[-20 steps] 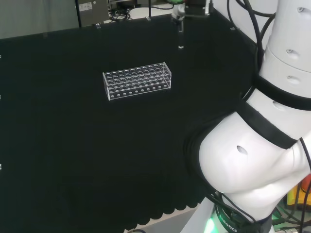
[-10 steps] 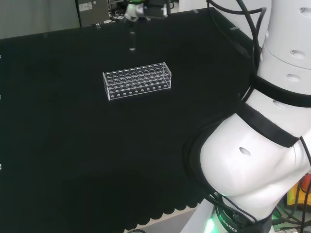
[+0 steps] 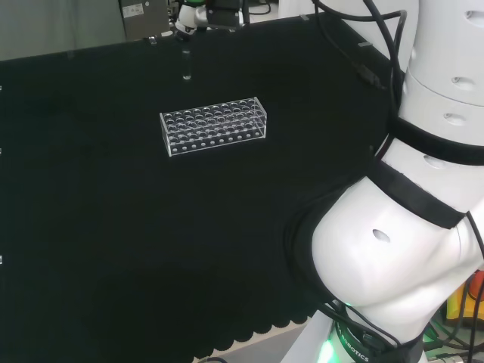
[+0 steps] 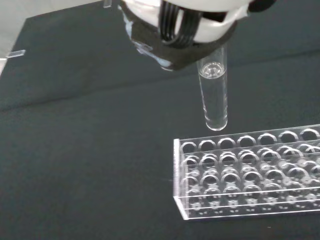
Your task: Shake the test tube.
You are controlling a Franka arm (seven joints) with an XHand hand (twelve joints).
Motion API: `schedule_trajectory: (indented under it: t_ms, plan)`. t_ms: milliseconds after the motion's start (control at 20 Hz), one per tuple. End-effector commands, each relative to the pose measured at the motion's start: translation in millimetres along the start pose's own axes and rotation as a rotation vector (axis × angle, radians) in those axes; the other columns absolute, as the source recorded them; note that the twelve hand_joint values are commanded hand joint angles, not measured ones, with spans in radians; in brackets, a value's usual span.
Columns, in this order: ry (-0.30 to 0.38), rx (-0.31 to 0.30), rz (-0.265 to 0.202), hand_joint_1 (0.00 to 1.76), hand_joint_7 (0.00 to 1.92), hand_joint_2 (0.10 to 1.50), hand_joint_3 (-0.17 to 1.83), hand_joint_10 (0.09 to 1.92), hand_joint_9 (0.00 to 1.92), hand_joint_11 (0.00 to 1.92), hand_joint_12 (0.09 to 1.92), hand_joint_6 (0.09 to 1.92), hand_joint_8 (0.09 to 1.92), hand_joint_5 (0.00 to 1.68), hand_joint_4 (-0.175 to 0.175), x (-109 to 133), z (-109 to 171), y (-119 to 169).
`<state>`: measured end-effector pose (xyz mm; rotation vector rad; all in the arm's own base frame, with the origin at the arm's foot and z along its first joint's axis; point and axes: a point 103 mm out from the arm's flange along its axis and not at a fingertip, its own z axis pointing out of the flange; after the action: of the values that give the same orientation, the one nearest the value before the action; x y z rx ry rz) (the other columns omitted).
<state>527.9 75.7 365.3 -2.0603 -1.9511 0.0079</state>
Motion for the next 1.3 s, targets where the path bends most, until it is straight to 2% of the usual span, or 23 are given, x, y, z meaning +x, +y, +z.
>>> schedule_trajectory:
  t_ms: [50, 200, 300, 550, 850, 1300]
  plan:
    - [-0.035, 0.002, 0.081, 1.43, 1.85, 0.8, 0.25, 0.16, 1.49, 1.24, 0.89, 0.1, 0.18, 1.48, -0.175, -61, -3, -7]
    - [-0.065, -0.008, 0.168, 1.43, 1.85, 0.8, 0.25, 0.16, 1.49, 1.24, 0.89, 0.1, 0.18, 1.48, -0.175, -89, -3, -9]
    - [-0.071, -0.018, 0.204, 1.43, 1.85, 0.8, 0.25, 0.16, 1.49, 1.24, 0.89, 0.1, 0.18, 1.48, -0.175, -102, -4, -10]
    - [-0.076, -0.032, 0.231, 1.43, 1.85, 0.79, 0.26, 0.16, 1.49, 1.24, 0.89, 0.1, 0.18, 1.48, -0.175, -118, -11, -11]
    - [-0.039, -0.019, 0.181, 1.43, 1.85, 0.79, 0.26, 0.16, 1.49, 1.24, 0.89, 0.1, 0.18, 1.48, -0.175, -100, -4, -9]
    - [0.007, 0.004, 0.07, 1.43, 1.85, 0.79, 0.26, 0.16, 1.49, 1.24, 0.89, 0.1, 0.18, 1.48, -0.175, -50, 6, -3]
